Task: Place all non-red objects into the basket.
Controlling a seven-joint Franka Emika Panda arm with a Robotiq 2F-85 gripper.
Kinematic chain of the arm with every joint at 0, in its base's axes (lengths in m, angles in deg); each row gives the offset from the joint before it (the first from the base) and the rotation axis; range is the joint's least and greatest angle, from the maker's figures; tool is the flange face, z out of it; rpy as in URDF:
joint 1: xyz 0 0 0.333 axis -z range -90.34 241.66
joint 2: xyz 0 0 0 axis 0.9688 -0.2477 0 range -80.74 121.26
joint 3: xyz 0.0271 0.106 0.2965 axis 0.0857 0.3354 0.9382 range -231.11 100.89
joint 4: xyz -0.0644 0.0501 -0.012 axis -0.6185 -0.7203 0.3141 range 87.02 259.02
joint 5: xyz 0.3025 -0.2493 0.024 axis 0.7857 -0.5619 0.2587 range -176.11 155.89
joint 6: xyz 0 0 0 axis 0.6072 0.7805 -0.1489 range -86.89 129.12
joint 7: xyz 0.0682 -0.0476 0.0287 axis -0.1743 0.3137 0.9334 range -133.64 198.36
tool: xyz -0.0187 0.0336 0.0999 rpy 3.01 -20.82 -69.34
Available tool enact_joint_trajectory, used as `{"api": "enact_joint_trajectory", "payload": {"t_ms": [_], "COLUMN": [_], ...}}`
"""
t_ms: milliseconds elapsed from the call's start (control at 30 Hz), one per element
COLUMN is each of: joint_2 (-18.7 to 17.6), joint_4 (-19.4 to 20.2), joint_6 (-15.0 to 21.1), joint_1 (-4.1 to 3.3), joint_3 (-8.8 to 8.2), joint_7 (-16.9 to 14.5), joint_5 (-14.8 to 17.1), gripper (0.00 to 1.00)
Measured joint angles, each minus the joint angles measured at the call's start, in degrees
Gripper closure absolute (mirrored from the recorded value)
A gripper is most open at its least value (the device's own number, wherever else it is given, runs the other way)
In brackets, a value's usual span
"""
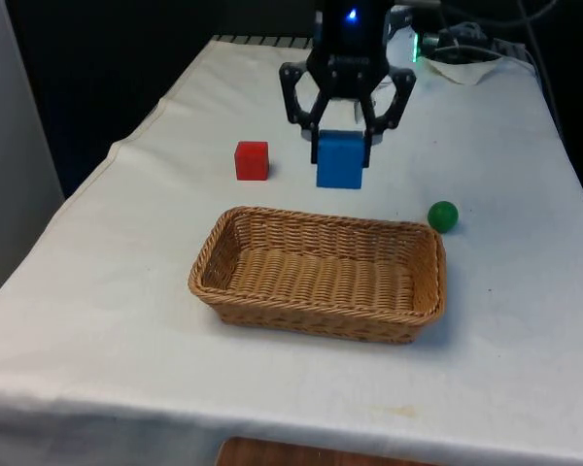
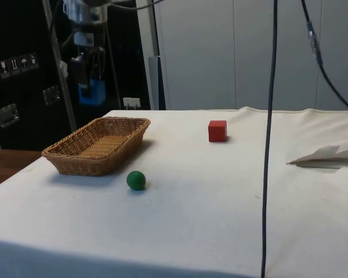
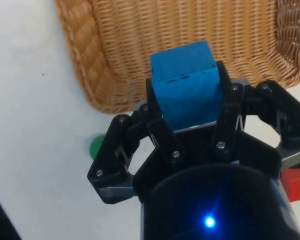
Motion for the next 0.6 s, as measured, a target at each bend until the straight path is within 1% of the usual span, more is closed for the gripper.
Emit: {"api": "enact_joint_trajectory", "payload": {"t_ms": [133, 200, 333, 467, 600], "joint_2": [-1.32, -2.18, -4.47, -5.73, -8.02], "joint_4": [-0.17, -0.29, -0.86, -1.26, -1.83], "joint_6": [0.86, 1.55, 2.75, 3.09, 4.18], "joint_1": [0.23, 0.46, 0.92, 1.09, 1.55], "joint_3": [-0.4, -0.69, -1.55, -2.06, -2.86], "joint_7": [-0.4, -0.86, -2.18, -2.86, -4.18], "joint_5": [0.63, 1.2, 2.86, 3.72, 5.44], "gripper": [0.98, 0.98, 0.98, 0.98, 0.98]}}
